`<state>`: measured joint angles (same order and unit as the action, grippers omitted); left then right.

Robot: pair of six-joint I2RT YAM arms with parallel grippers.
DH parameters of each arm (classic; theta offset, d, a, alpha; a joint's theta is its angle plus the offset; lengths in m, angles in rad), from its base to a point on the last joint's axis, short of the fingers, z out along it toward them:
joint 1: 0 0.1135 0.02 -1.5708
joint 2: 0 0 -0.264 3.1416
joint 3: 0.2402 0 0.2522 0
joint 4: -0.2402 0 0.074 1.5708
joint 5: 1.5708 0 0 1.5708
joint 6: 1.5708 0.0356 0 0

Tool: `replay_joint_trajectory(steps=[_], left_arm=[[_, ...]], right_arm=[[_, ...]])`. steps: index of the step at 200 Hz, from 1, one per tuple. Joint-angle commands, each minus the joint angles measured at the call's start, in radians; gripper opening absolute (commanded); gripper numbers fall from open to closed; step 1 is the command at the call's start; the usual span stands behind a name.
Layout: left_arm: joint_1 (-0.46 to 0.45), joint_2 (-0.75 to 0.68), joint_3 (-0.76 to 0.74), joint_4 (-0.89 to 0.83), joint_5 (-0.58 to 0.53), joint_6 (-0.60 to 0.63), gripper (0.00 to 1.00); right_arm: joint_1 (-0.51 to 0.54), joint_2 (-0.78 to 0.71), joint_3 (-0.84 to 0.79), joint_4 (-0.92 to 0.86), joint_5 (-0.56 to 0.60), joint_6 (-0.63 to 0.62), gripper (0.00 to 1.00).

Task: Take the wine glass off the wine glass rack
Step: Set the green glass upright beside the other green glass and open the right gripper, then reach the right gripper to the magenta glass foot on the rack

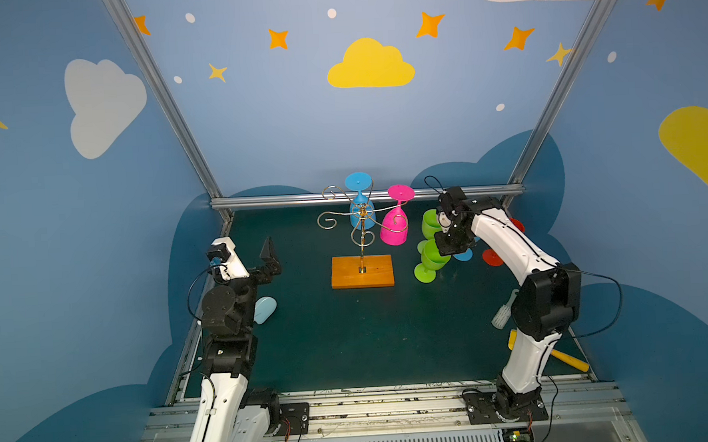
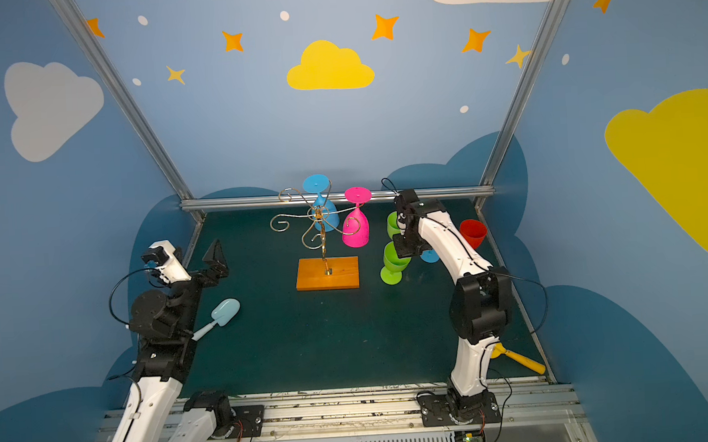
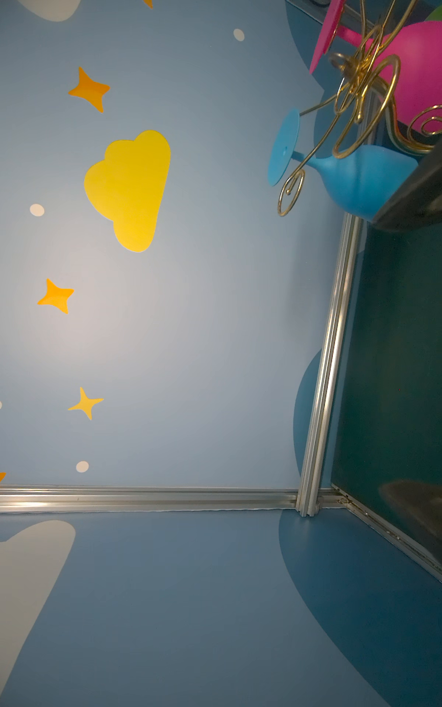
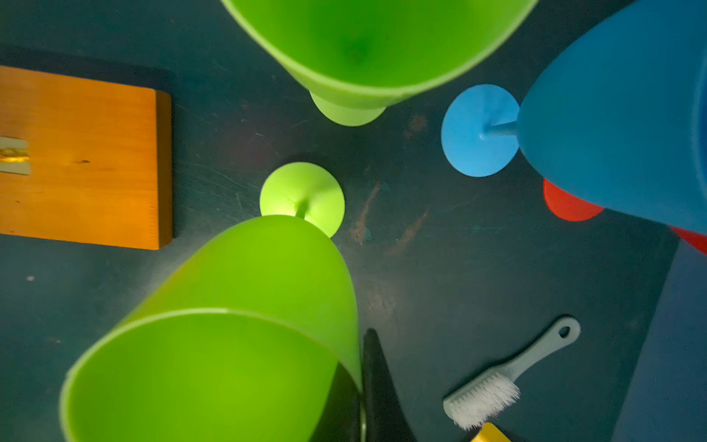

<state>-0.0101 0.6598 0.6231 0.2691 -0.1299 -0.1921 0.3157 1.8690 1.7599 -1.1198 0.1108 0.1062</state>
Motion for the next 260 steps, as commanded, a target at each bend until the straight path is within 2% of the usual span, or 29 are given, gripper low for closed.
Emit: replay_joint_trajectory(steps=[1, 38, 68, 140, 154, 164, 186, 198, 260], left_arm=[[0.006, -0.008, -0.011, 0.0, 0.003, -0.007, 0.99], [0.009, -0.005, -0.012, 0.0, 0.0, -0.007, 0.99], [0.009, -0.003, -0.013, 0.0, 0.0, -0.005, 0.99], [0.012, 0.0, -0.013, -0.001, -0.004, -0.006, 0.99], [0.011, -0.002, -0.013, -0.001, -0.004, -0.007, 0.99], [0.013, -0.002, -0.013, -0.001, -0.002, -0.009, 0.99], [0.013, -0.003, -0.013, -0.001, -0.001, -0.01, 0.99], [0.012, -0.005, -0.013, -0.001, -0.001, -0.011, 0.99], [0.013, -0.014, -0.014, -0.001, 0.001, -0.014, 0.99]], right_arm=[[-0.005, 0.001, 0.004, -0.053, -0.032, 0.017, 0.01], [-0.007, -0.009, 0.014, -0.041, -0.051, 0.023, 0.18], [-0.018, -0.044, 0.039, -0.035, -0.085, 0.023, 0.27], [-0.053, -0.226, 0.059, 0.012, -0.254, 0.025, 0.38], [-0.056, -0.295, 0.012, 0.096, -0.334, 0.016, 0.39], [-0.06, -0.358, -0.057, 0.199, -0.387, 0.086, 0.41], [-0.071, -0.531, -0.318, 0.634, -0.52, 0.23, 0.48], [-0.085, -0.576, -0.393, 0.784, -0.556, 0.323, 0.52], [-0.107, -0.41, -0.321, 0.935, -0.708, 0.508, 0.52]])
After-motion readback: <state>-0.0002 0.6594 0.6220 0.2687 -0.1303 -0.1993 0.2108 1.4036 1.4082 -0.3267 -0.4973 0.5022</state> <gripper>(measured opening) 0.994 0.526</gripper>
